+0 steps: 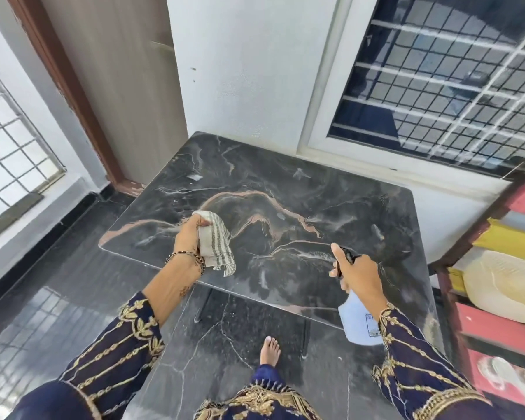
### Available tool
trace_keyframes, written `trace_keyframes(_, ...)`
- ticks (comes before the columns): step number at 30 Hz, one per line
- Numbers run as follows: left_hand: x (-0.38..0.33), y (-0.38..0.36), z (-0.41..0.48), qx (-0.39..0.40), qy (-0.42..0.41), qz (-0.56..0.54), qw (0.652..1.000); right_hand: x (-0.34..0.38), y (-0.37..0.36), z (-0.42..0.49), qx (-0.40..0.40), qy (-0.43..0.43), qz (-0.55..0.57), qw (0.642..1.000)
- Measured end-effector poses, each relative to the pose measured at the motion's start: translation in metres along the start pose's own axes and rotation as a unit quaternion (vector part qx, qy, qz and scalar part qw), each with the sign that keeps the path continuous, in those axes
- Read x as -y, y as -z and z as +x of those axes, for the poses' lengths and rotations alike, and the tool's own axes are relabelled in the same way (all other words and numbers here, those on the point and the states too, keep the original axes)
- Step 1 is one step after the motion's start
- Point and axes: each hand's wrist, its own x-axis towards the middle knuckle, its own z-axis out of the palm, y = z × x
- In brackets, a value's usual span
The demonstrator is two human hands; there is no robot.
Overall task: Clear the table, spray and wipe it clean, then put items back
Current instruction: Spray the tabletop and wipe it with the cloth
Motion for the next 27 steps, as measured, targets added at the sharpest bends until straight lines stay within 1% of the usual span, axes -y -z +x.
trace_keyframes(3,0.007,0.006,-0.008,-0.013,0.006,0.012,1.000,-0.001,-0.012,-0.024,0.045,0.016,-0.011,0.999)
trace_keyframes(8,0.018,0.012,-0.019,-0.021,-0.001,0.023,1.000,-0.002,-0.029,-0.055,0.055,0.027,-0.020,0.998)
trace_keyframes(13,0.027,0.012,-0.024,-0.003,0.022,0.023,0.999,-0.013,-0.020,-0.070,0.100,0.027,0.012,0.995)
trace_keyframes(15,0.031,0.008,-0.023,0.005,0.023,0.021,0.999,-0.021,-0.014,-0.073,0.085,0.023,0.037,0.995)
trace_keyframes(17,0.035,0.002,-0.019,0.006,0.025,0.030,0.999,-0.031,-0.007,-0.071,0.047,0.000,0.052,0.998)
trace_keyframes(22,0.044,-0.034,-0.015,0.032,0.031,0.058,0.997,-0.063,0.025,-0.061,0.010,-0.037,0.018,0.999)
trace_keyframes(25,0.055,-0.062,-0.011,0.049,0.042,0.067,0.996,-0.082,0.051,-0.055,0.014,-0.037,0.011,0.999)
trace_keyframes(27,0.063,-0.086,-0.010,0.066,0.051,0.076,0.994,-0.096,0.066,-0.050,0.000,-0.046,0.003,0.999)
